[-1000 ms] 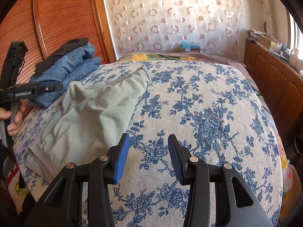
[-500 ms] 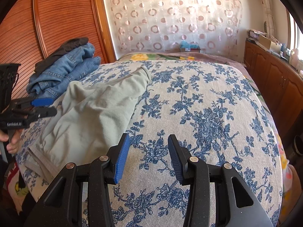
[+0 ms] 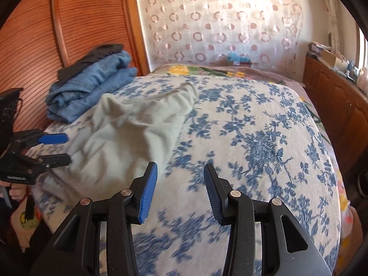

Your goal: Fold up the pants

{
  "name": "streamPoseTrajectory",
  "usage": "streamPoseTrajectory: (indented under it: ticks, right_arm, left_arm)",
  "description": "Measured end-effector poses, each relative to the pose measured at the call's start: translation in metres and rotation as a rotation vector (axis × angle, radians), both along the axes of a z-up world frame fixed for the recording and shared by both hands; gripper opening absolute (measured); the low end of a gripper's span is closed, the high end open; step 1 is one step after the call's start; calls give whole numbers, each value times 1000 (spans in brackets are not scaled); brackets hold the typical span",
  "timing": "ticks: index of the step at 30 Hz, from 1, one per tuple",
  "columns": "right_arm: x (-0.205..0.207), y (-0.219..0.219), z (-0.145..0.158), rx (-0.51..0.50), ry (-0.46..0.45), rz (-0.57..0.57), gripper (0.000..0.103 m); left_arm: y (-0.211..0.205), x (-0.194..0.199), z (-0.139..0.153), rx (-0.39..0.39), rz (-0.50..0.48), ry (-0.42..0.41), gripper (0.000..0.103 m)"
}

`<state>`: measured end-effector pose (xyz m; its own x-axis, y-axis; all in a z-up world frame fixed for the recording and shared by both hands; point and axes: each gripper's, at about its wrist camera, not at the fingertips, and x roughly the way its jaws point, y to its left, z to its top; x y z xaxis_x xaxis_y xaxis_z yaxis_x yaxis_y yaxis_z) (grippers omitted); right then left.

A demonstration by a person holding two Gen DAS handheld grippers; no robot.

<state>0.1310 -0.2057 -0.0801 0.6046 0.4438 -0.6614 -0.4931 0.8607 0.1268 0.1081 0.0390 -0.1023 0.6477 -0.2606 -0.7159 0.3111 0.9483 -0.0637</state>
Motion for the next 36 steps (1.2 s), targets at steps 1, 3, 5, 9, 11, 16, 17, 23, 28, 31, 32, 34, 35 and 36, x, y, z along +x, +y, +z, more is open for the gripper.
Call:
streamPoseTrajectory:
  ticks: [1,3,5,9,11,16,17,23,28,31,32,34,35,36]
  right_arm:
    - [-5,1,2,5,0,7,42]
    - [-15,3,5,12,0,22,42]
    - [-26,6,7,16,2,35,42]
    - [-40,15,8,12,13,59,42]
    - [-46,19,9,10,17,70,42]
    - [-54,27,5,-10,32,94,40]
    - [-56,28,4,-11,37,99,40]
    - [-59,34,-1,-37,45,106,33]
    - [-56,39,-6,-66,48,109,20]
    - [-56,41,-9,-77,48,109,9]
    - [-57,41,-9,-78,44,108,7]
    - [-57,40,-8,-70,39,108,5]
    - [-58,38,-7,-64,39,107,4]
    - [-58,37,-6,-59,39,104,4]
  left_arm:
    - [0,-4,0,-3,0,-2,66]
    - [0,-13,1,-3,-4,-3,66]
    - [1,-20,0,1,-4,10,66]
    - [3,-30,-1,-5,-1,13,66]
    - [6,-35,-1,-11,15,14,64]
    - [9,-43,-3,-25,25,12,50]
    - [9,-44,-4,-27,27,8,47]
    - [12,-44,-11,-31,36,15,29]
    - [11,-43,-16,-32,39,21,23]
    - [11,-43,-14,-34,48,12,12]
    - [12,-44,-12,-42,53,6,9]
    - [13,-46,-9,-57,51,-4,7]
    - [14,-48,-6,-61,53,-14,6]
    - [14,-50,-3,-66,53,-20,5]
